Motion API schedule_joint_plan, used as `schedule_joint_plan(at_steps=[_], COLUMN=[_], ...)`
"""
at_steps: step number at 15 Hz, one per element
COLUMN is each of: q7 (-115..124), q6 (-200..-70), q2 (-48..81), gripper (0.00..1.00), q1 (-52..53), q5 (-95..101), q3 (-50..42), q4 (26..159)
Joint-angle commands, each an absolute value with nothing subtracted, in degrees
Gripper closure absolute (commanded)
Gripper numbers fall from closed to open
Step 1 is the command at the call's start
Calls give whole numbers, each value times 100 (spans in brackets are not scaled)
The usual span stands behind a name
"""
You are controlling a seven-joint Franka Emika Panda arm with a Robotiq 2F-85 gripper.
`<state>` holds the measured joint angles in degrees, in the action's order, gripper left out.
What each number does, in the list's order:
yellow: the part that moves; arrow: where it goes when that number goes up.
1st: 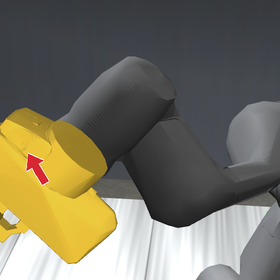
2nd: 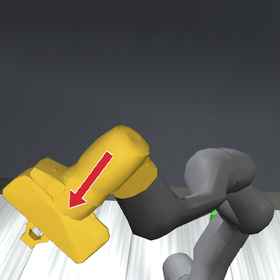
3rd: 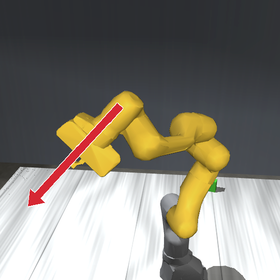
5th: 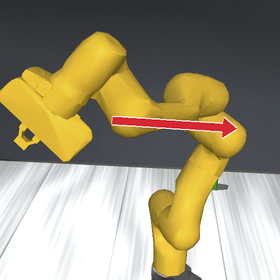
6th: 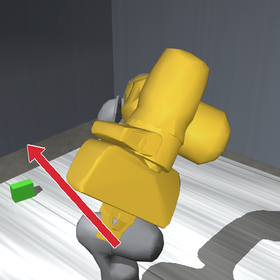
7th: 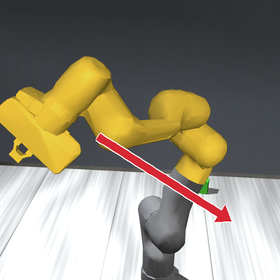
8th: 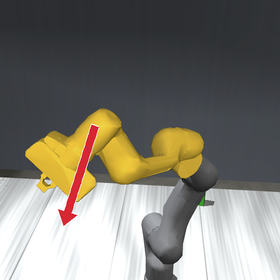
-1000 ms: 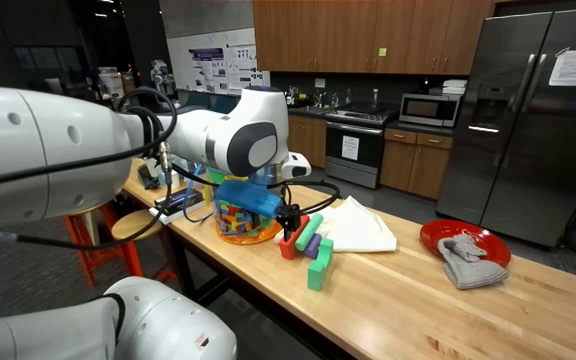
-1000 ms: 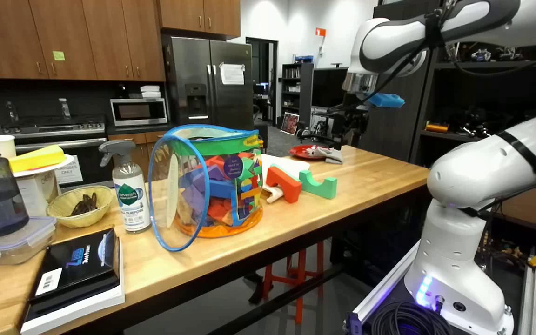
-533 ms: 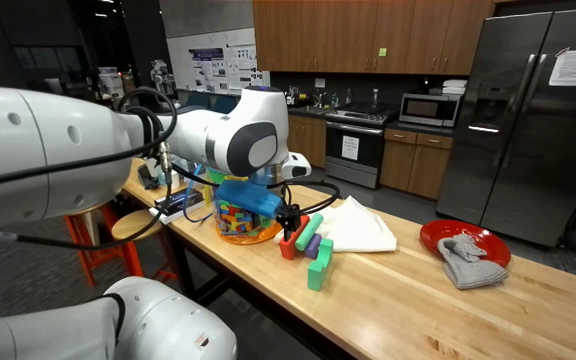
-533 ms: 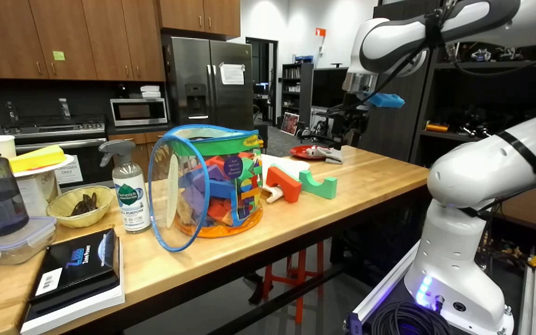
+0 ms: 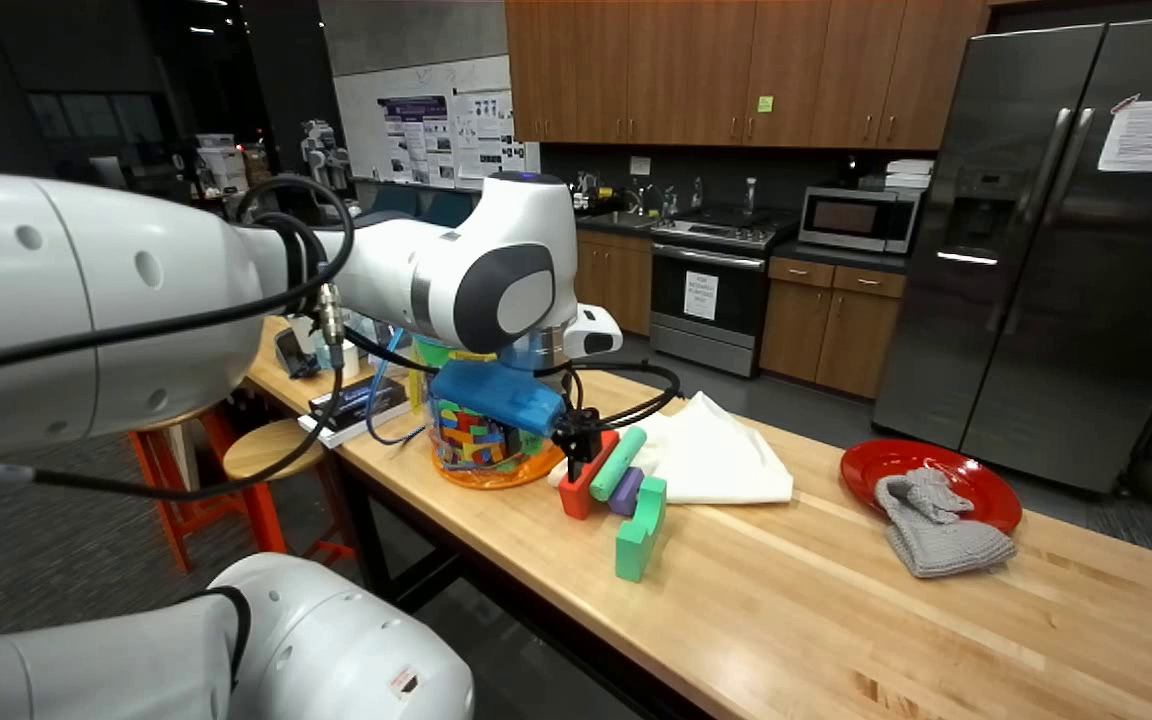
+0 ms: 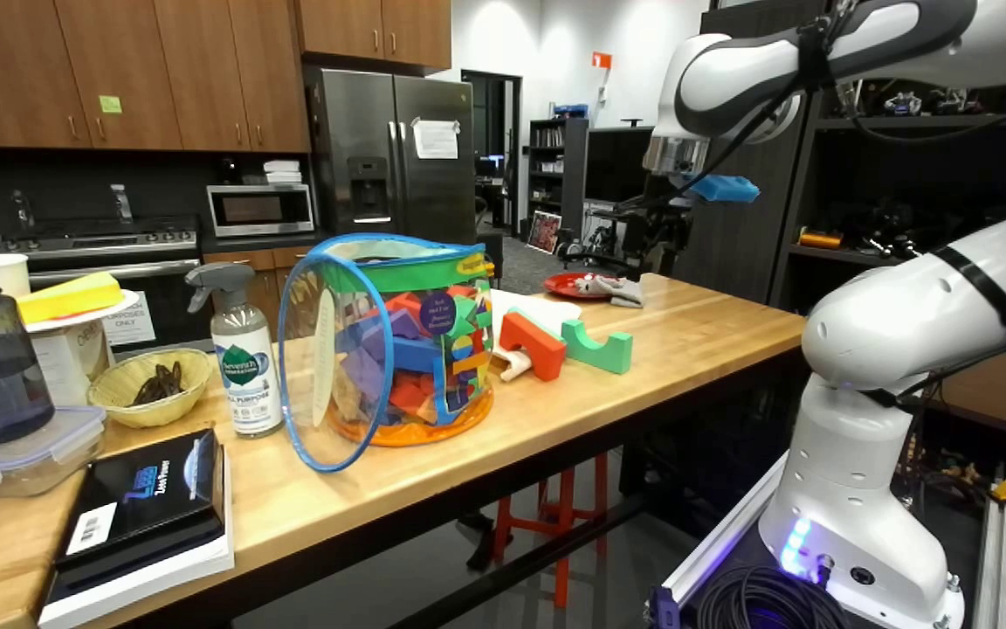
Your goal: Remove one purple block from the clear bag and put it on the counter.
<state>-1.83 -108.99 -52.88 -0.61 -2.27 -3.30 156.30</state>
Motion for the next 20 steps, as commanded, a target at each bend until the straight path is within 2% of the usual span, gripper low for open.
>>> schedule_joint_plan(at_steps=[1, 8, 20], q7=[-201, -201, -473], q6=[-10884, -10884, -11701], q2=[-5283, -5282, -3945], gripper=[0, 0, 0], q1=[-86, -86, 581], q5=[-244, -244, -330], q3=[-311, -311, 139], q4=[15617, 15617, 13358])
